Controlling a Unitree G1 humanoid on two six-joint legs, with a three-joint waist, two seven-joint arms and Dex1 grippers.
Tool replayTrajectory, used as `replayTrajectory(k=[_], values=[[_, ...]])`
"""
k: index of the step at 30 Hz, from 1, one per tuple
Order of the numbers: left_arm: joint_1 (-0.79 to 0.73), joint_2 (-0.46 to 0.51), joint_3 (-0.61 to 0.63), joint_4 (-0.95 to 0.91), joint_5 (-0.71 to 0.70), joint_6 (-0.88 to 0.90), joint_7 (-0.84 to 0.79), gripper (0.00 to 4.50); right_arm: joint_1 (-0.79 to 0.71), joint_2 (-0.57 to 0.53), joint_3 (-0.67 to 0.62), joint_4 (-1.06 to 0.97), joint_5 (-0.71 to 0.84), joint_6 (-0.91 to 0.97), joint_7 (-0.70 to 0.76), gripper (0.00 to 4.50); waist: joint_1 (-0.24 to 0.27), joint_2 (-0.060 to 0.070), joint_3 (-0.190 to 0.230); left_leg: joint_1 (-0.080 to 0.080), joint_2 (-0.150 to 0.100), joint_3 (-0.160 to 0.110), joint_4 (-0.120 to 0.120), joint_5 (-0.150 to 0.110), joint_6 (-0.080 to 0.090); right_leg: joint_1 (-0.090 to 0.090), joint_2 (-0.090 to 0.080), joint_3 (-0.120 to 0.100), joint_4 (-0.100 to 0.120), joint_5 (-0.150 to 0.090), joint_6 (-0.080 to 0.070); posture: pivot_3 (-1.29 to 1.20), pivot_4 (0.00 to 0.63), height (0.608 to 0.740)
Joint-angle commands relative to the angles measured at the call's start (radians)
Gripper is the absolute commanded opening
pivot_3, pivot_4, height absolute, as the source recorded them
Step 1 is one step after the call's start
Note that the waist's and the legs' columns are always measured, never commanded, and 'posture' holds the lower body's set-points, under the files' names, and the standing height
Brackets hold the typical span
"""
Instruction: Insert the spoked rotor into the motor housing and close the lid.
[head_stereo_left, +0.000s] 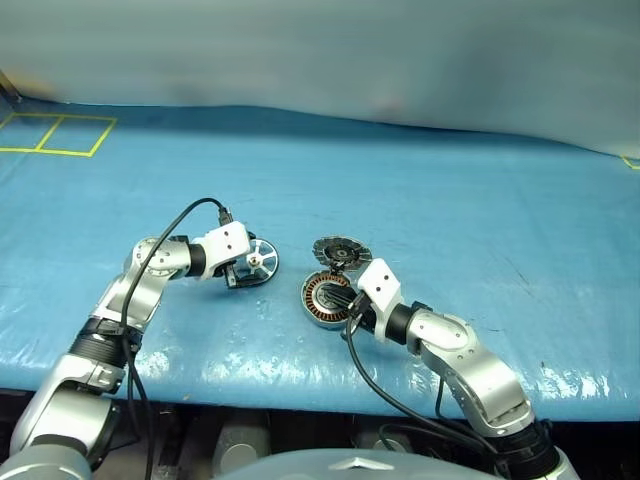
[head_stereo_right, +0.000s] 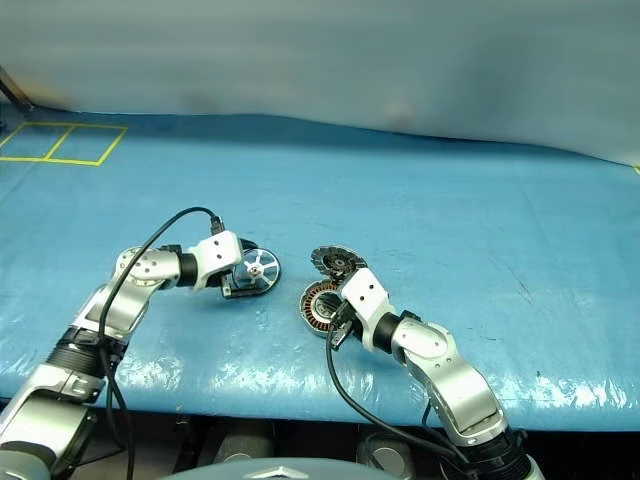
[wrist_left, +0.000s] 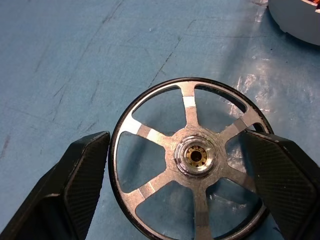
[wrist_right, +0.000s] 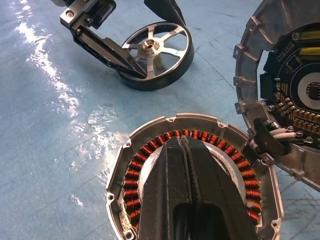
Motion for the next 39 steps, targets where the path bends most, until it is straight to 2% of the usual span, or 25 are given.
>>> replayTrajectory(k=[1,3,4,15,18,23,29,35,39], values=[[-0.018,0.001,-0.025,0.034,0.036,0.003,-0.014,4.32,-0.006,0.006,-0.003,-0.006,-0.003,-0.020,-0.003,0.01,0.000,0.000,0.000,0.000,0.000,0.000,0.000,0.000,0.000,0.000,0.000,0.000,0.000,0.000,0.000,0.00,0.150,0.740],[-0.019,0.006,-0.036,0.044,0.048,0.012,-0.027,3.87,-0.004,0.008,-0.006,-0.007,-0.005,-0.021,-0.007,0.00,0.000,0.001,-0.001,0.002,0.000,0.000,0.000,0.000,0.000,0.001,0.000,0.000,0.000,0.000,0.000,0.00,0.150,0.740],[-0.019,0.010,-0.041,0.047,0.056,0.015,-0.033,3.81,-0.002,0.008,-0.008,-0.008,-0.005,-0.022,-0.009,0.00,0.000,0.001,-0.001,0.003,0.000,0.000,0.000,0.000,0.000,0.002,0.000,0.000,0.000,0.000,0.000,0.00,0.150,0.740],[-0.019,0.031,-0.057,0.084,0.100,-0.011,-0.035,3.81,0.001,0.005,-0.022,-0.012,0.000,-0.023,-0.018,0.00,-0.005,0.003,-0.002,0.005,0.000,0.000,0.001,0.000,0.001,0.002,0.000,0.001,0.004,0.000,-0.001,0.00,0.150,0.740],[-0.019,0.017,-0.016,0.086,0.060,-0.023,-0.019,3.81,0.003,0.003,-0.030,-0.016,0.007,-0.022,-0.017,0.00,-0.004,0.003,-0.002,0.005,0.000,0.000,0.001,0.001,0.001,0.002,0.000,0.001,0.005,0.000,-0.001,0.00,0.150,0.740],[-0.008,-0.014,0.096,0.029,-0.120,0.016,-0.080,3.81,0.021,-0.012,-0.073,-0.026,0.040,-0.042,0.004,0.00,-0.002,0.002,-0.002,0.003,0.000,0.000,0.001,0.001,0.001,0.000,0.000,0.001,0.006,-0.001,-0.001,0.00,0.150,0.740],[0.017,0.030,0.132,-0.033,-0.220,0.069,-0.193,3.81,0.075,-0.057,-0.130,-0.022,0.058,-0.096,0.050,0.00,0.000,0.001,-0.001,0.002,0.000,0.000,0.001,0.001,0.001,-0.001,0.000,0.001,0.006,-0.001,-0.001,0.00,0.150,0.740],[0.008,0.047,0.105,-0.019,-0.177,0.057,-0.172,3.81,0.085,-0.070,-0.151,-0.015,0.051,-0.102,0.041,0.00,-0.002,0.001,0.000,0.003,0.000,0.000,0.002,0.001,0.001,-0.001,0.000,0.001,0.009,-0.002,-0.002,0.00,0.150,0.740],[-0.024,0.003,0.131,0.015,-0.183,0.074,-0.110,3.81,0.076,-0.064,-0.142,-0.018,0.049,-0.101,0.039,0.00,0.001,0.001,0.000,0.002,0.000,0.000,0.002,0.001,0.001,-0.002,0.000,0.001,0.010,-0.002,-0.002,0.00,0.150,0.740]])
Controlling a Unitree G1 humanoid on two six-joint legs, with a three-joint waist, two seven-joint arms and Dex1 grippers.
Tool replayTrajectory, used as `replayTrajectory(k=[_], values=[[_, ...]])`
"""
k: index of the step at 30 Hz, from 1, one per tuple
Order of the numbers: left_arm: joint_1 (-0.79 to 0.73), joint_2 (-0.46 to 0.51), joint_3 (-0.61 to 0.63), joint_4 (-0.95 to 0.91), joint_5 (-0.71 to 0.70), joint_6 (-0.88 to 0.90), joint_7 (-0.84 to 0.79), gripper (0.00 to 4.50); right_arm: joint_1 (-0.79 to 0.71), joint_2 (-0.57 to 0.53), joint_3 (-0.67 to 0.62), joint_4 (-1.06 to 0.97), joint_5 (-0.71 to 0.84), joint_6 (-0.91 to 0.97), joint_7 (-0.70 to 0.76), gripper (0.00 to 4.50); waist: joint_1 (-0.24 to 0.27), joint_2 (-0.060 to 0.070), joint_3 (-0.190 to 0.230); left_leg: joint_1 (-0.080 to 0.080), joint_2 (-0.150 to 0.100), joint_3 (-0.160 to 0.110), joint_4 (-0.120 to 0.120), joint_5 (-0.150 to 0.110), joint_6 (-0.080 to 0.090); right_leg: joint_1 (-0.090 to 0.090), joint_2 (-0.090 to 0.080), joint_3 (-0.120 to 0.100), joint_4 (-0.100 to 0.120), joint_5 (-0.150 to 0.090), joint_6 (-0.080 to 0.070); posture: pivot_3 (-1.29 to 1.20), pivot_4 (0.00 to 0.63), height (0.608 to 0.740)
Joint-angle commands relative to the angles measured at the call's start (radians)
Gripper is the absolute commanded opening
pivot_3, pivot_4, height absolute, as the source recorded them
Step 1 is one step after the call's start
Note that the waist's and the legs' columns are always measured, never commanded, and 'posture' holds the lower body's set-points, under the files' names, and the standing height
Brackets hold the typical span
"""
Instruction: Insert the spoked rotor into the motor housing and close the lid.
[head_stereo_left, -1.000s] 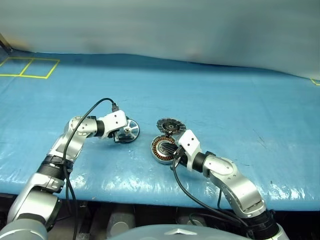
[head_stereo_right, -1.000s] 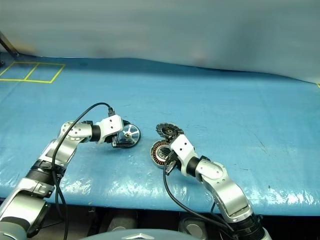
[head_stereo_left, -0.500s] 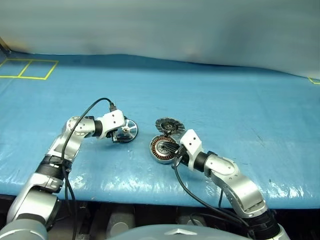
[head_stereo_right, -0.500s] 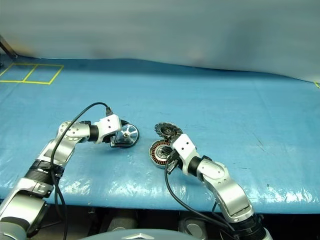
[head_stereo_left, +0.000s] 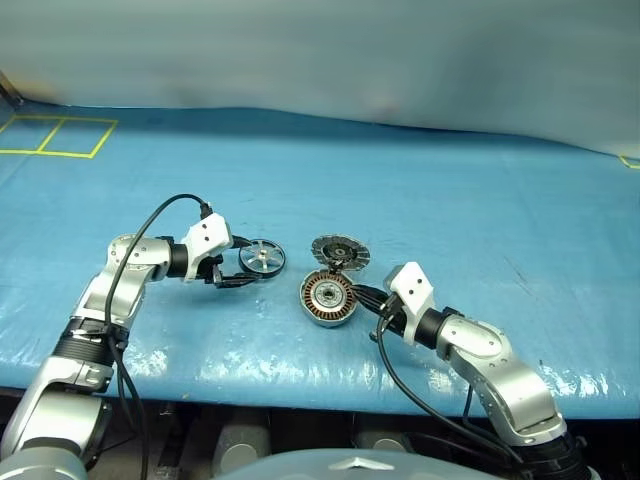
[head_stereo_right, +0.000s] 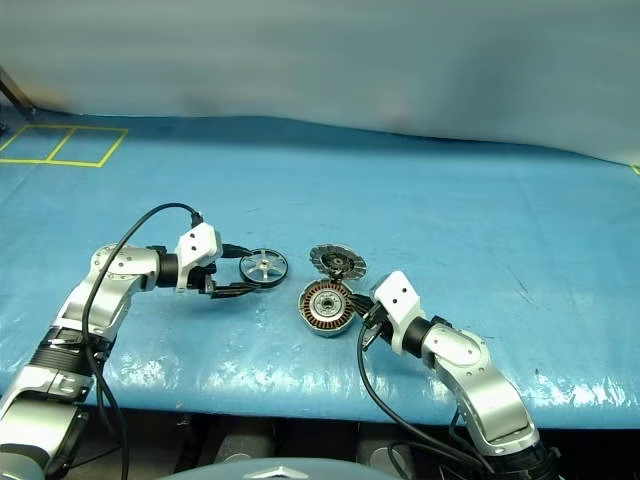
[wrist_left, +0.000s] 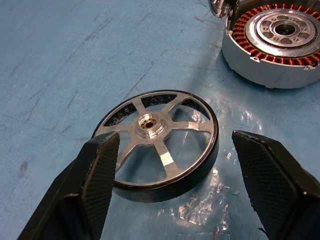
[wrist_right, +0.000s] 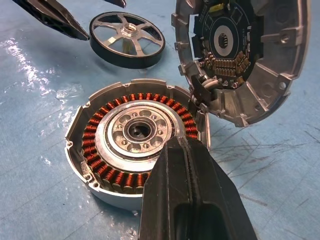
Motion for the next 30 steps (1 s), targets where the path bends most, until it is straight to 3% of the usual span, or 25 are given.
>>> replayTrajectory(k=[1,5,17,30], values=[[-0.044,-0.029,0.041,0.017,-0.007,0.009,0.060,3.81,-0.016,0.009,-0.007,-0.031,0.006,-0.016,-0.003,0.00,0.002,0.000,0.000,0.000,0.000,0.000,0.000,0.000,0.000,0.000,0.000,0.000,0.000,0.000,0.000,0.00,0.150,0.740],[-0.079,-0.043,0.023,0.066,0.037,0.010,0.120,3.81,-0.017,0.009,0.001,-0.028,-0.003,-0.017,-0.003,0.00,0.000,-0.001,0.001,0.000,0.000,0.000,0.000,0.000,0.000,0.000,0.000,0.000,0.000,0.000,0.000,0.00,0.150,0.740],[-0.056,-0.001,-0.088,0.079,0.132,0.013,0.022,3.81,-0.007,0.016,0.011,-0.036,-0.012,-0.015,-0.016,0.00,-0.001,-0.001,0.000,0.001,0.000,0.000,0.000,0.000,0.000,0.000,0.000,0.000,0.002,-0.001,0.000,0.00,0.150,0.740],[-0.036,0.044,-0.082,0.082,0.191,-0.011,0.051,3.81,-0.020,0.013,0.022,-0.025,-0.020,-0.014,-0.013,0.00,0.000,0.000,0.000,0.001,0.000,0.000,-0.001,0.000,0.000,0.000,0.000,0.000,0.002,-0.002,-0.001,0.00,0.150,0.740]])
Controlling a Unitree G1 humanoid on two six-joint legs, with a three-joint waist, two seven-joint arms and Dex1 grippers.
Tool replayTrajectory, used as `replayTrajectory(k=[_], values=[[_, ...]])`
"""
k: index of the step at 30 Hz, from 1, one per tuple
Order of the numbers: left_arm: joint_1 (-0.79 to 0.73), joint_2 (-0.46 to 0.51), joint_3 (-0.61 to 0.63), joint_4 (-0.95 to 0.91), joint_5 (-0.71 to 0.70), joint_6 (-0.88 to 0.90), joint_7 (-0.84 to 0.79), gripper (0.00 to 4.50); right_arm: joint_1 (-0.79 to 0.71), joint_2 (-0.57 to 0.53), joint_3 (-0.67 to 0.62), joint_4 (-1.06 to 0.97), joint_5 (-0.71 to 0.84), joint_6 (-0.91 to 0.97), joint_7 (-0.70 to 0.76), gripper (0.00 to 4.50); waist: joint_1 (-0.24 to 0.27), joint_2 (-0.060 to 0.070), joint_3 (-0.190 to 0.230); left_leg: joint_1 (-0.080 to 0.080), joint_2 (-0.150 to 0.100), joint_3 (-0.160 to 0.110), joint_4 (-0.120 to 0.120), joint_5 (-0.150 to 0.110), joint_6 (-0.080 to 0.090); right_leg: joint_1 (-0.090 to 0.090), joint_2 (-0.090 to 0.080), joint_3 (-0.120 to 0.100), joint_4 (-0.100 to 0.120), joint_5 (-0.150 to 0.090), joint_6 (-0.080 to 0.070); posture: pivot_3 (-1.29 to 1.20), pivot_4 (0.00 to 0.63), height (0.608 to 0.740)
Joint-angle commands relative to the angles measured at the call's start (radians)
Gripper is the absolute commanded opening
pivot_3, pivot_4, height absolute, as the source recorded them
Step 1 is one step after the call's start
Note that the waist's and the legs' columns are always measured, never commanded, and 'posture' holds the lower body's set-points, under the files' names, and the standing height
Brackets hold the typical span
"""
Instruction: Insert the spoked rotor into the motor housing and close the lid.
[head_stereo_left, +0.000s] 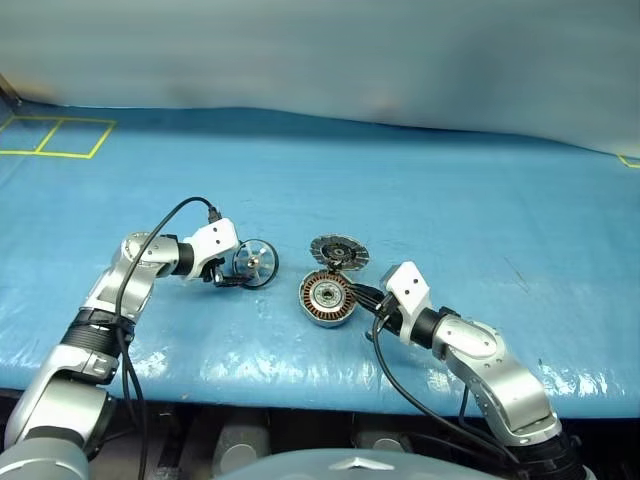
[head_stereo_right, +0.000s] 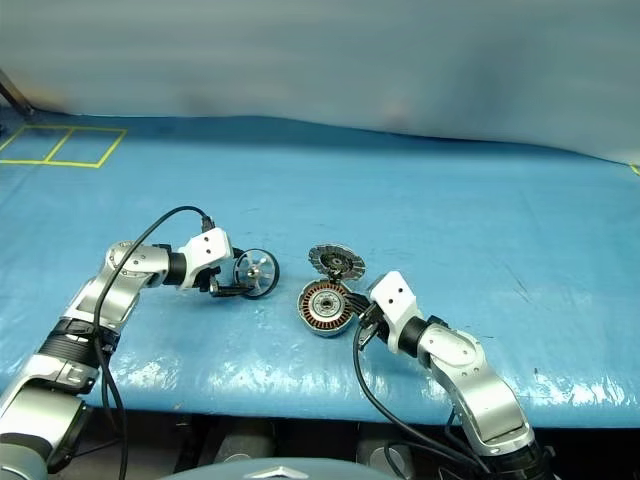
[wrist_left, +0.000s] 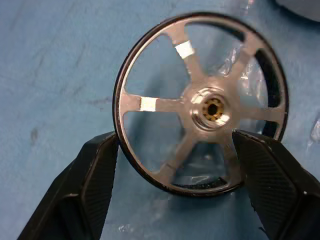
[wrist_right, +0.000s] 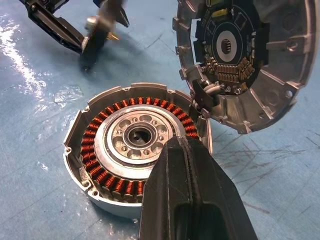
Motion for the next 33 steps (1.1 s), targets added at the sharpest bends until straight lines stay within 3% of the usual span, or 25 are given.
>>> replayTrajectory(k=[1,7,13,26,31,33], values=[[0.009,0.021,0.002,0.010,0.026,-0.006,0.008,3.81,-0.010,0.000,0.004,-0.024,-0.001,-0.013,0.006,0.00,0.000,0.000,0.000,0.000,0.000,0.000,0.000,0.000,0.000,0.000,0.000,0.000,0.000,0.000,0.000,0.00,0.150,0.740],[0.010,-0.001,0.004,0.025,0.025,-0.014,0.034,3.81,-0.011,0.001,0.011,-0.019,-0.006,-0.016,0.008,0.00,0.000,0.000,0.000,0.000,0.000,0.000,0.000,0.000,0.000,0.000,0.000,0.000,0.000,0.000,0.000,0.00,0.150,0.740],[-0.001,-0.035,0.026,0.051,0.017,-0.068,0.078,2.43,-0.007,-0.003,0.003,-0.019,-0.008,-0.019,0.007,0.00,0.003,0.000,0.000,0.000,0.000,0.000,0.001,0.000,0.000,0.000,0.000,0.000,0.000,0.000,0.000,0.00,0.150,0.740],[-0.010,-0.036,0.051,0.079,-0.025,-0.119,0.056,2.43,0.014,-0.015,-0.027,-0.030,-0.001,-0.012,0.004,0.00,0.001,0.000,0.000,0.000,0.000,0.000,0.000,0.000,0.000,0.000,0.000,0.000,0.000,0.000,0.000,0.00,0.150,0.740],[-0.010,-0.041,0.054,0.082,-0.027,-0.119,0.057,1.27,0.011,-0.014,-0.021,-0.032,-0.002,-0.011,0.002,0.00,0.001,0.000,0.000,-0.001,0.000,0.000,0.000,0.000,0.000,0.000,0.000,0.000,0.000,0.000,0.000,0.00,0.150,0.740],[-0.009,-0.040,0.053,0.083,-0.022,-0.118,0.058,1.27,0.011,-0.014,-0.020,-0.031,-0.003,-0.012,0.002,0.00,0.001,0.000,0.000,-0.001,0.000,0.000,0.000,0.000,0.000,0.000,0.000,0.000,0.000,0.000,0.000,0.00,0.150,0.740]])
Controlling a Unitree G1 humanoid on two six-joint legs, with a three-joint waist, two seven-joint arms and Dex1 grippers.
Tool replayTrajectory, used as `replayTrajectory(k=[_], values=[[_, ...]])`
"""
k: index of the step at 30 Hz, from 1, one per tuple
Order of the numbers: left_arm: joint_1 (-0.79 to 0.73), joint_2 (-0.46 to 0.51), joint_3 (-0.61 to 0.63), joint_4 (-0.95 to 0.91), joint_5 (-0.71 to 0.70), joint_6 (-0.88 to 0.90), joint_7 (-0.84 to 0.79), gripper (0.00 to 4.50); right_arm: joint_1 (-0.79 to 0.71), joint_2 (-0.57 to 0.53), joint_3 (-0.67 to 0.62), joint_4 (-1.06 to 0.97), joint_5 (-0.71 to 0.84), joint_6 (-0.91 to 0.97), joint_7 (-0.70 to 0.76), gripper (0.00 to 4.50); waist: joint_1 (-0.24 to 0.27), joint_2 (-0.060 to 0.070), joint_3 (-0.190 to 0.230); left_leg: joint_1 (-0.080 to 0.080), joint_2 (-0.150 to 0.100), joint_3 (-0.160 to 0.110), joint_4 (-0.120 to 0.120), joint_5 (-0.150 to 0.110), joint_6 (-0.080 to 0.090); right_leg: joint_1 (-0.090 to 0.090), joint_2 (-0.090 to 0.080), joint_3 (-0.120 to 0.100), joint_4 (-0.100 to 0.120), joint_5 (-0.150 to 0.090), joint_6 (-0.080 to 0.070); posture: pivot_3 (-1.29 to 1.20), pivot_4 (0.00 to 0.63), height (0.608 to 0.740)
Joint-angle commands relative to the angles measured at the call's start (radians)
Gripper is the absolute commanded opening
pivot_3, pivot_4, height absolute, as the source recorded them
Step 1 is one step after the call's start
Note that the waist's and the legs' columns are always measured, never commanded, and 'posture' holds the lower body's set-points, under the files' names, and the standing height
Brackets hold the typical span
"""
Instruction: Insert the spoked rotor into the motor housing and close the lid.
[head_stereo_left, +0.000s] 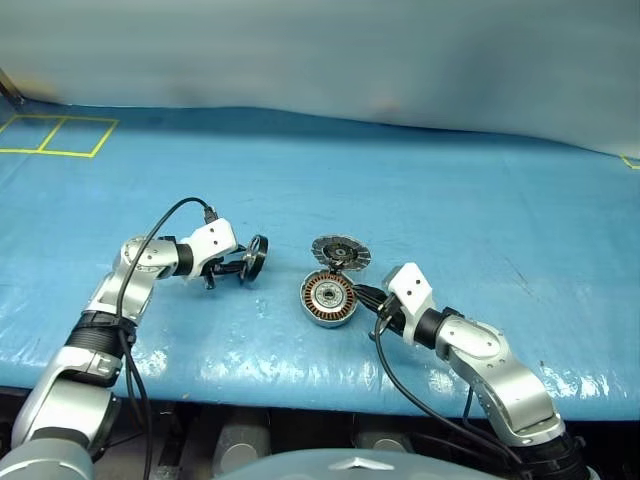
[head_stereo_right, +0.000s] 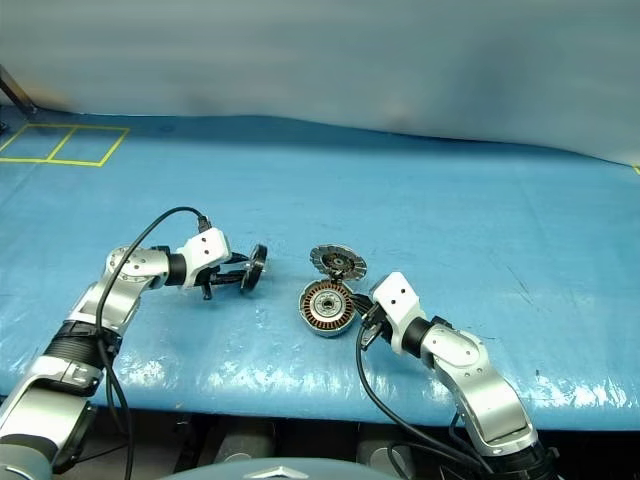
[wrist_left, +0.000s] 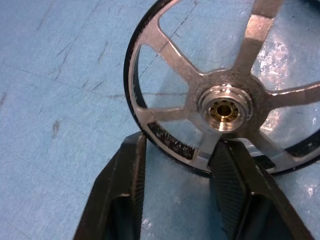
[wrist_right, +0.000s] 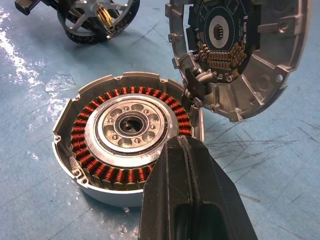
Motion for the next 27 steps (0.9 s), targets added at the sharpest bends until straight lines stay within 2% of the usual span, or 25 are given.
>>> replayTrajectory(k=[1,3,7,17,23,27], values=[[-0.009,-0.001,0.021,0.001,-0.008,-0.009,0.001,1.27,0.000,0.001,-0.010,-0.036,0.007,-0.012,0.003,0.00,0.000,0.000,0.000,0.000,0.000,0.000,0.000,0.000,0.000,0.000,0.000,0.000,0.000,0.000,0.000,0.00,0.150,0.740],[-0.007,-0.001,0.025,0.001,-0.016,-0.007,-0.005,1.27,0.000,0.001,-0.010,-0.035,0.007,-0.013,0.003,0.00,0.000,0.000,0.000,0.000,0.000,0.000,0.000,0.000,0.000,0.000,0.000,0.000,0.000,0.000,0.000,0.00,0.150,0.740],[-0.008,0.004,0.034,0.004,-0.006,-0.015,0.014,0.55,-0.001,0.000,-0.011,-0.033,0.008,-0.013,0.005,0.00,0.000,0.000,0.000,0.000,0.000,0.000,0.000,0.000,0.000,0.000,0.000,0.000,0.000,0.000,0.000,0.00,0.150,0.740],[-0.003,0.041,0.104,-0.040,-0.075,-0.041,-0.014,0.55,0.044,-0.021,-0.057,-0.043,0.024,-0.051,0.027,0.00,0.000,0.000,0.001,-0.001,0.000,0.000,-0.001,0.000,0.000,-0.001,0.000,0.000,0.000,0.000,0.000,0.00,0.150,0.740],[0.016,0.074,0.114,-0.120,-0.137,-0.007,-0.107,0.55,0.069,-0.031,-0.077,-0.049,0.032,-0.104,0.055,0.00,0.000,-0.001,0.001,-0.001,0.000,0.000,-0.001,0.000,0.000,-0.001,0.000,0.000,0.000,0.000,0.000,0.00,0.150,0.740],[0.021,0.129,0.083,-0.174,-0.117,0.011,-0.176,0.55,0.086,-0.044,-0.088,-0.045,0.035,-0.121,0.072,0.00,-0.002,-0.001,0.002,-0.001,0.000,0.000,-0.001,0.000,0.000,-0.001,0.000,0.000,0.000,-0.001,0.000,0.00,0.150,0.740]])
